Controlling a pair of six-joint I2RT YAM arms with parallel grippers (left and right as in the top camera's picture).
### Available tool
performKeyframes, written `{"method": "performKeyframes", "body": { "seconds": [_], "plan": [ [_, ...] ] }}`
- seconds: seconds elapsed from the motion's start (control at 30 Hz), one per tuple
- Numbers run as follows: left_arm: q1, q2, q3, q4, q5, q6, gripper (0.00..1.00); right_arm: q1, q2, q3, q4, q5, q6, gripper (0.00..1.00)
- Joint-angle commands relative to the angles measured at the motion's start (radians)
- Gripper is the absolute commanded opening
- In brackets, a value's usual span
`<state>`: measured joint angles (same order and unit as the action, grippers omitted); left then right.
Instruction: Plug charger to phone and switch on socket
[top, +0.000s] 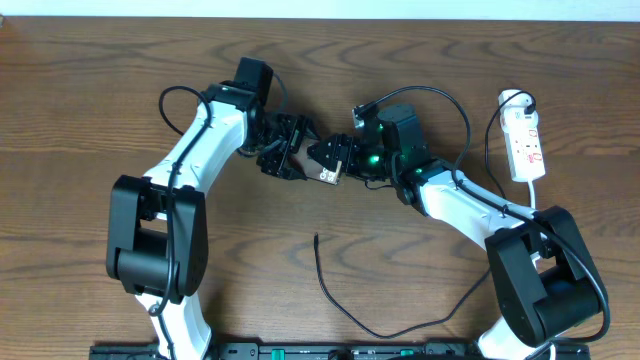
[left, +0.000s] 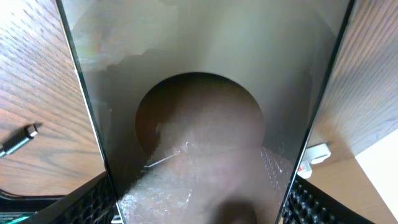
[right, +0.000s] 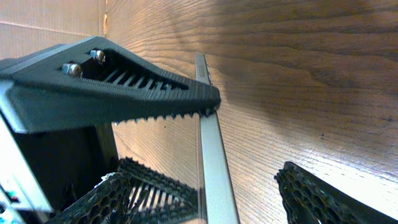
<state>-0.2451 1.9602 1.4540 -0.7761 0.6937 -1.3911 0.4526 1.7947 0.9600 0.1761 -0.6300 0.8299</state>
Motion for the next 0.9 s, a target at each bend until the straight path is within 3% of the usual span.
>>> {"method": "performKeyframes", "body": {
  "seconds": [0.0,0.17,0.33,0.5,0.63,0.73,0.8,0.87],
  "plan": [
    [-0.023,-0.032,0.021,0.009,0.031,-0.035,0.07,0.023,0.007,0.012,-0.002,0.021,0.004,0.72],
    [-0.038,-0.032,0.021,0.031,0.031,-0.044,0.07,0.027,0.007,0.012,-0.002,0.022,0.004,0.53],
    [-0.038,-0.032,0.021,0.031,0.027,-0.044,0.07,0.030,0.007,0.012,-0.002,0.023,0.004,0.25],
    [-0.038,-0.032,0.021,0.031,0.026,-0.044,0.07,0.030,0.007,0.012,-0.002,0.022,0.004,0.17],
    [-0.038,-0.032,0.021,0.031,-0.003,-0.044,0.07,0.030,0.007,0.012,-0.002,0.022,0.004,0.02],
    [-0.038,-0.032,0.021,0.031,-0.003,-0.043,0.09,0.030,0.007,0.012,-0.002,0.022,0.004,0.01],
    [-0.038,-0.032,0.021,0.031,-0.003,-0.039,0.29,0.030,0.007,0.012,-0.002,0.022,0.004,0.01],
    [-0.035,-0.032,0.021,0.035,-0.003,-0.013,0.71,0.025,0.007,0.012,-0.002,0.022,0.004,0.01]
  ]
}}
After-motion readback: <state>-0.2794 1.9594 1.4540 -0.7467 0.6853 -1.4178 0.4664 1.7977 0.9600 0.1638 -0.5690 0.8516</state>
